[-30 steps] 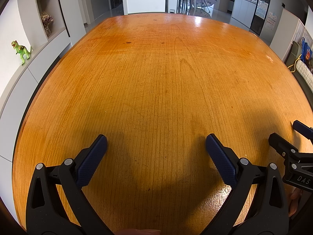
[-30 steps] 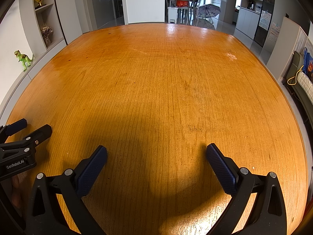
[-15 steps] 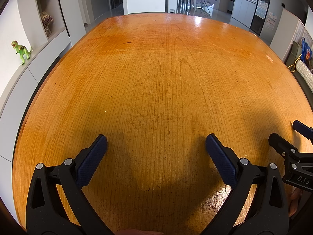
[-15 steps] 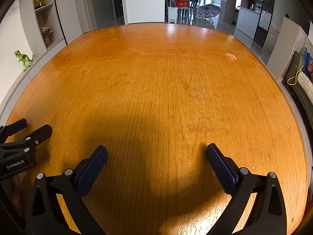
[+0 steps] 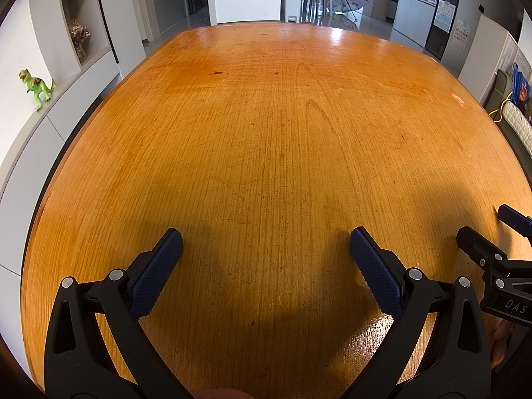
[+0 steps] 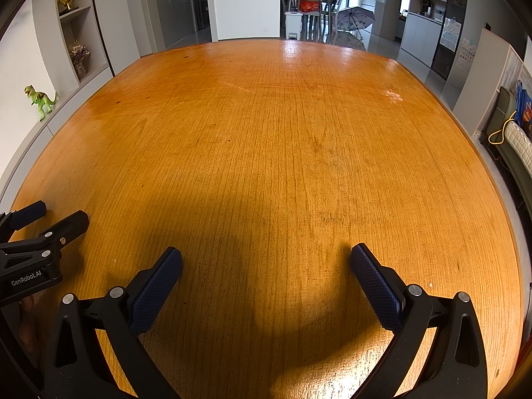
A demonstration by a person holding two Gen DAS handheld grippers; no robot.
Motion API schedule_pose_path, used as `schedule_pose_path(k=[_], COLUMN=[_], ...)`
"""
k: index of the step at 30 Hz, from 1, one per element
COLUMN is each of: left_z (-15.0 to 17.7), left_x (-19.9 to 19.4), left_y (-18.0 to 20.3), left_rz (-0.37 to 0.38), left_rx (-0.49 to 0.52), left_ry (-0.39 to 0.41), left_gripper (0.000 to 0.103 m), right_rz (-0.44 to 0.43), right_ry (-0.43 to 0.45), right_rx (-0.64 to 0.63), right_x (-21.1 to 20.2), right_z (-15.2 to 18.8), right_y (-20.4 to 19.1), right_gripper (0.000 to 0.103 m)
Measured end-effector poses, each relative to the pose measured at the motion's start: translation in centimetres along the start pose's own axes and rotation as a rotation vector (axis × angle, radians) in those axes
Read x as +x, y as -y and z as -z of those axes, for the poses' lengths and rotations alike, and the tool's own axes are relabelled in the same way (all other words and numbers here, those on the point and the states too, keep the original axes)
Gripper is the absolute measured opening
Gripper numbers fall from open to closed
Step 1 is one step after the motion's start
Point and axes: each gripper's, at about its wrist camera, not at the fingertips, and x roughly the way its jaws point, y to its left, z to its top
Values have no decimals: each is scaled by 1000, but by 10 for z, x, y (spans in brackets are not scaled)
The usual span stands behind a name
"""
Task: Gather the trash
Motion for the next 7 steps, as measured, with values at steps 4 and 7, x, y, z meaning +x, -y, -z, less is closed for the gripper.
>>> schedule_pose_path(k=[4,7], left_z=[0,0], left_x=[0,0], left_y=[0,0], left_rz=[0,0], left_rx=[0,0], left_ry=[0,0], left_gripper=[97,97], right_rz=[0,0], right_ry=[0,0], right_rx=[0,0], right_x=[0,0], right_z=[0,0], right_y=[0,0], right_gripper=[101,101])
